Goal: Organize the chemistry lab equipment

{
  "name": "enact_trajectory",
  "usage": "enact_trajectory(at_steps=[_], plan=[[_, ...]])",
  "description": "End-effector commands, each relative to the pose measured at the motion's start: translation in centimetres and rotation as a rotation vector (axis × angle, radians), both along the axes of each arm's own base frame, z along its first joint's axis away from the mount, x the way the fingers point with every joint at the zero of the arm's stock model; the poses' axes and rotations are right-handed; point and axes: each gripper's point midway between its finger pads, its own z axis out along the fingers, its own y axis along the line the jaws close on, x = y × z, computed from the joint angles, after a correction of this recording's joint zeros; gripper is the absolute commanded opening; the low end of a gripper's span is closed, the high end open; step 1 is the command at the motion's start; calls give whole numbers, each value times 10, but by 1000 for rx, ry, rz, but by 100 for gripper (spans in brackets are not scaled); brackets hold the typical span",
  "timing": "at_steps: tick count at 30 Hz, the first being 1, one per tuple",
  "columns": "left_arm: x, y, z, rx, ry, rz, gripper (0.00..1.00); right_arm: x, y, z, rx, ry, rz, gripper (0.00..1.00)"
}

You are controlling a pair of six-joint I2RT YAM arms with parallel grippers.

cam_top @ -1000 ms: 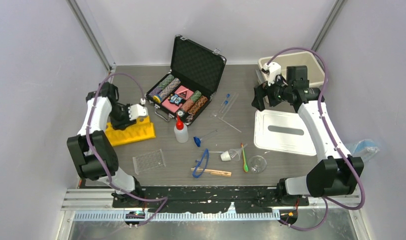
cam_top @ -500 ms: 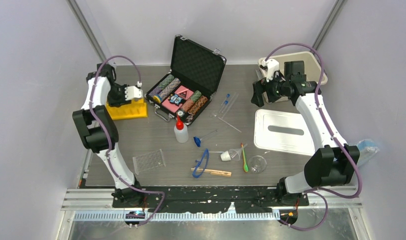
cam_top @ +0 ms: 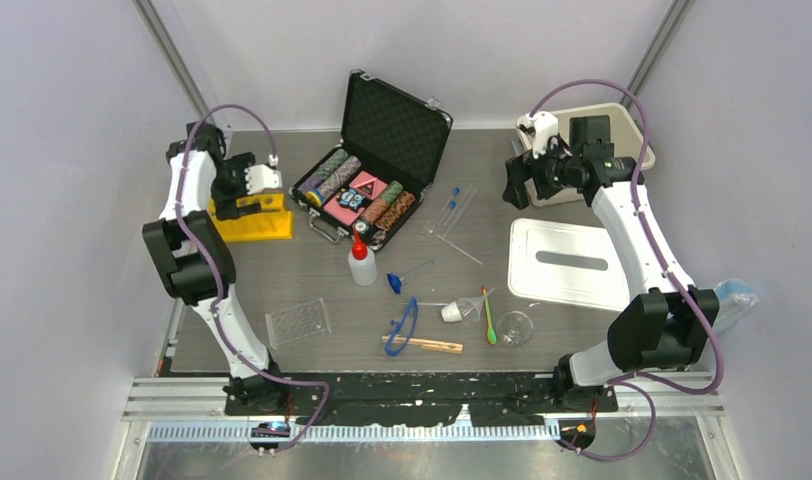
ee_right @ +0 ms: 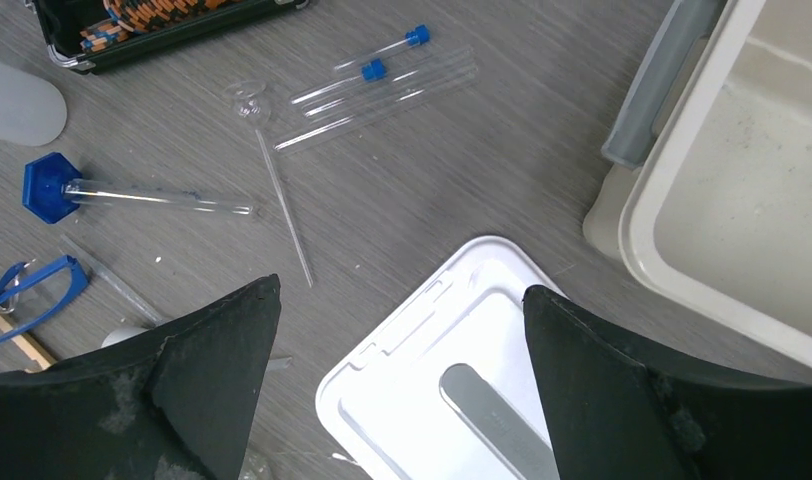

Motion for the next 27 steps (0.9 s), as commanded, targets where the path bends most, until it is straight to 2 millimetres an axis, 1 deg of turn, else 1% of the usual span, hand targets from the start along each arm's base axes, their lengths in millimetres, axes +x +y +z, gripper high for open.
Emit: enact_trajectory(at_steps=[1,2,3,4,5,6,7,8,9,10,11,12,13,14,15,16,17,18,19,20,21,22,23,25,27], plan=[[8,-20,97,-117,-231,90,100,11,14,27,-46,-107,96,97],[3,-27,107,-151,-239,114,99,12,17,27,-76,-126,133,98],[-3,-34,114,-184,-242,133,100,13,26,25,-90,-133,172,99],[-9,-41,120,-211,-243,159,100,16,30,24,-116,-153,209,97],[-13,-48,124,-231,-245,193,100,22,35,18,-142,-150,220,94],[-16,-54,129,-248,-255,232,100,29,36,17,-149,-154,199,93],[-21,-61,134,-274,-264,272,100,41,35,10,-148,-121,138,89],[-23,-70,138,-314,-272,325,100,48,32,9,-148,-109,87,87],[-26,-78,140,-355,-278,380,100,56,35,4,-103,-65,24,85],[-28,-84,144,-396,-289,441,99,61,35,6,-84,-52,-20,84],[-28,-88,147,-438,-305,511,99,64,39,-2,-25,3,-92,83],[-29,-93,152,-489,-314,583,99,66,40,-12,-14,33,-139,82],[-30,-97,155,-531,-318,647,98,69,44,-14,39,58,-217,80],[-32,-100,159,-570,-326,710,98,71,47,-28,18,84,-267,78],[-32,-101,161,-611,-335,781,98,71,51,-36,42,114,-321,75],[-33,-103,165,-646,-343,831,98,71,58,-50,28,146,-365,74],[-36,-107,168,-681,-341,858,97,70,66,-58,18,163,-369,74],[-39,-111,171,-712,-338,880,97,70,67,-72,7,193,-400,73],[-42,-113,170,-730,-334,896,97,71,71,-78,-6,196,-414,73],[-43,-114,174,-751,-342,909,97,72,73,-88,-7,212,-435,72],[-45,-115,175,-762,-344,916,96,73,76,-93,-33,204,-417,72],[-75,-120,222,-814,-468,867,96,73,80,-102,-8,229,-449,71],[-53,-117,177,-775,-355,924,96,73,85,-106,0,238,-453,71],[-54,-117,166,-769,-331,940,96,74,92,-118,11,258,-466,68],[-59,-117,162,-761,-318,944,95,73,99,-132,18,285,-476,63]])
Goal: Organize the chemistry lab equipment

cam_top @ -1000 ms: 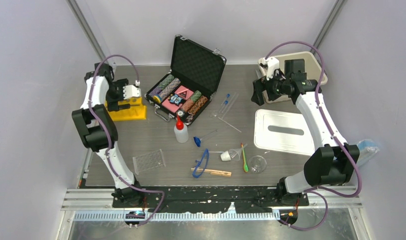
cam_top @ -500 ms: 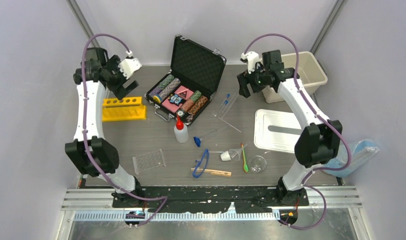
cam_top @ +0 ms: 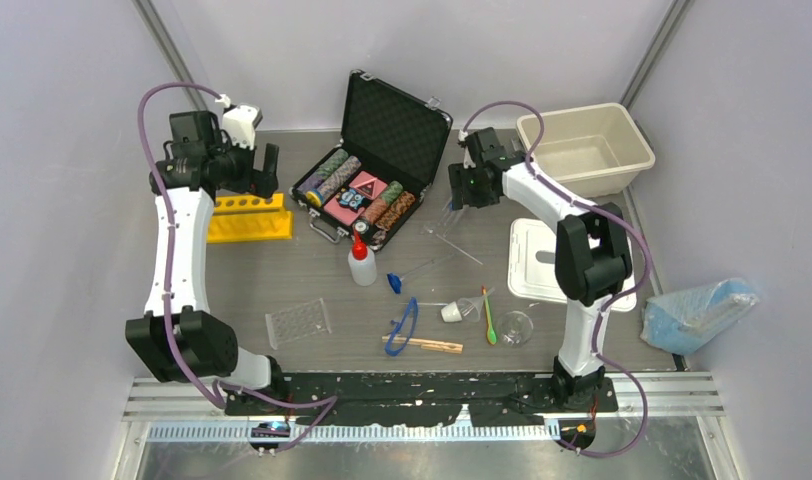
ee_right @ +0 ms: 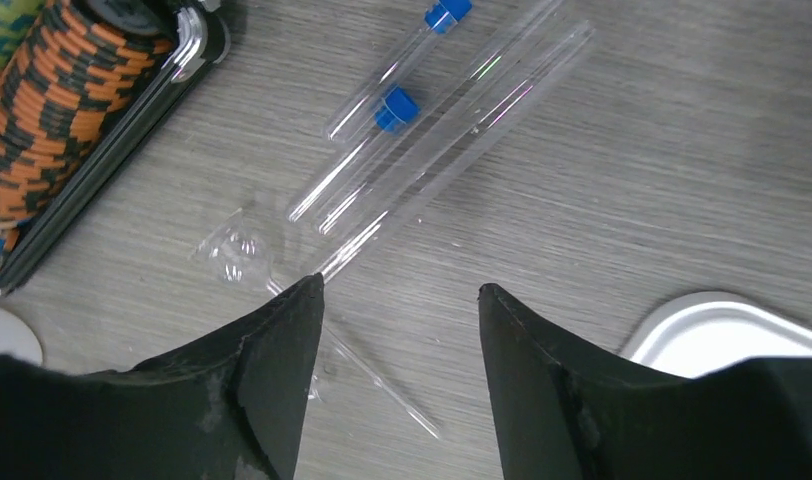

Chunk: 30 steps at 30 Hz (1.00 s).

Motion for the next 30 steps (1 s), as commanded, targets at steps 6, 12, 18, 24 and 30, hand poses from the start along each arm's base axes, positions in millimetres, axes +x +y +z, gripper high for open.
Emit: enact_trajectory(at_steps=[6,12,18,24,30], plan=[[-5,-2,1,-46,-18,50,96,15,18,-30,39,7,-138,55],[-8,-3,-3,-37,-13,38,96,19,15,-51,20,26,-184,54],[-12,-2,-7,-18,-1,28,96,18,6,-68,-21,39,-225,51],[-14,-1,-5,0,-6,16,96,-12,-32,-78,-70,124,-293,46],[-16,-3,-5,-14,-5,9,96,-49,-46,-83,-56,210,-286,33]])
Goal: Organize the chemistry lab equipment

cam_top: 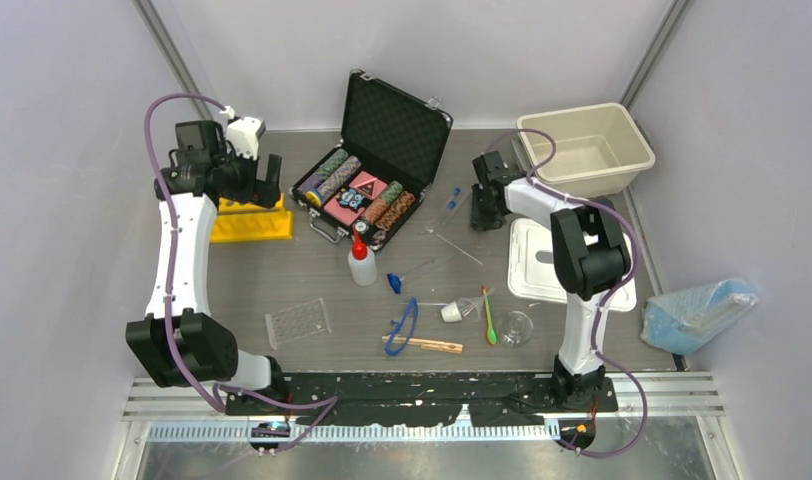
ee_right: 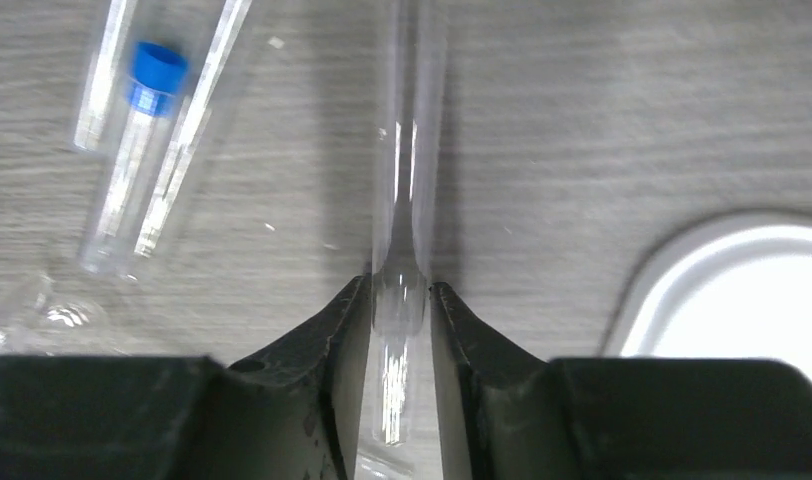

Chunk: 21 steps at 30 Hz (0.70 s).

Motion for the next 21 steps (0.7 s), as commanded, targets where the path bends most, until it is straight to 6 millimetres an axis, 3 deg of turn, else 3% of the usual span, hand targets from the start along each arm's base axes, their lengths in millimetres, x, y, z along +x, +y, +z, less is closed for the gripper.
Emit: enact_trajectory(at_steps=[1,4,5,11,16,21], plan=[[-2,-3,16,0,-50,-13,97,-35,-15,-2,-8,97,-18,29],[-4,-6,23,-10,-53,-24,100,-29,-19,16,-7,52,-16,13],[-5,-6,27,-13,-60,-25,100,-24,-19,31,1,16,-11,7],[-12,-23,61,-75,-138,-80,100,-8,-21,118,64,-197,73,5],[-37,-72,106,-272,-215,-266,100,-27,25,209,263,-477,396,5],[-82,-134,156,-604,-211,-555,100,-74,84,292,372,-755,784,5]])
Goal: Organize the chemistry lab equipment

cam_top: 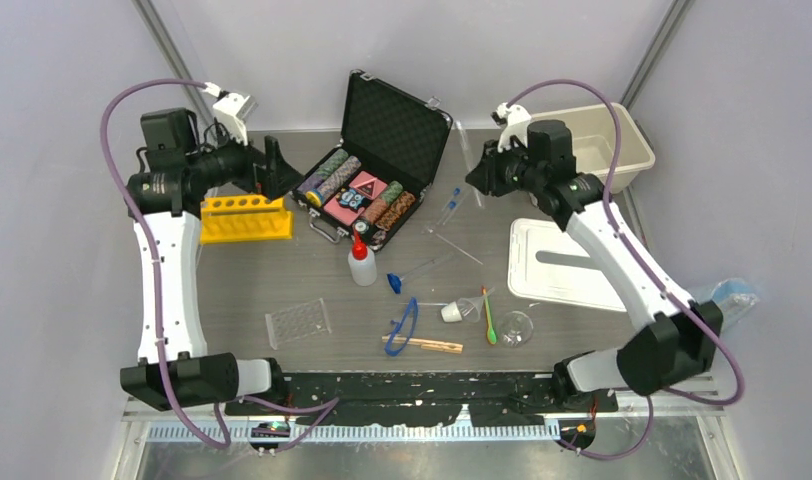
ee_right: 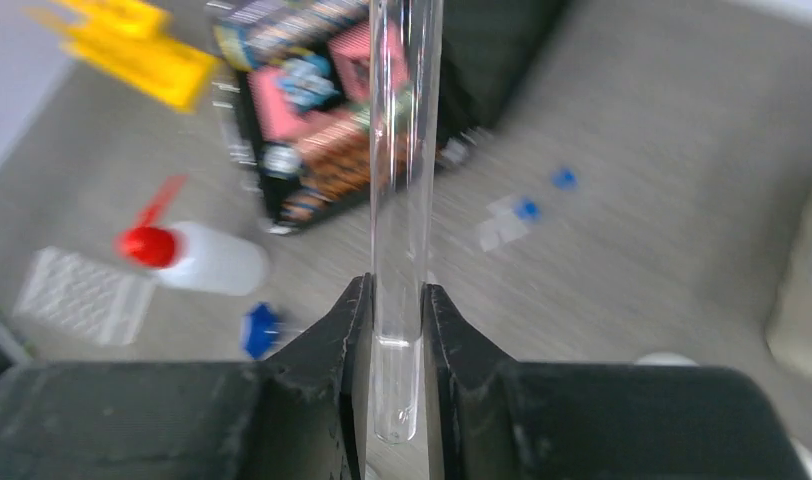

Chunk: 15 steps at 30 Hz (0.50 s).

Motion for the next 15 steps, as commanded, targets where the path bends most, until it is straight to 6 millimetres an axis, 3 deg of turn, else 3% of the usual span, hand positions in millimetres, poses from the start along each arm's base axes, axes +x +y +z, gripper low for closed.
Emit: enact_trajectory(at_steps=[1,6,12,15], plan=[[-55,-69,66,-343,-10,-352,100,-44,71,77,83,-330,426,5],[-79,-97,74,-427,64,-459,100,-91,113,113,55,-546,664,5],[-104,-123,56,-391,85,-527,95,-135,153,116,47,-613,831,5],[-112,-131,47,-385,117,-544,90,-145,162,109,25,-625,875,5]])
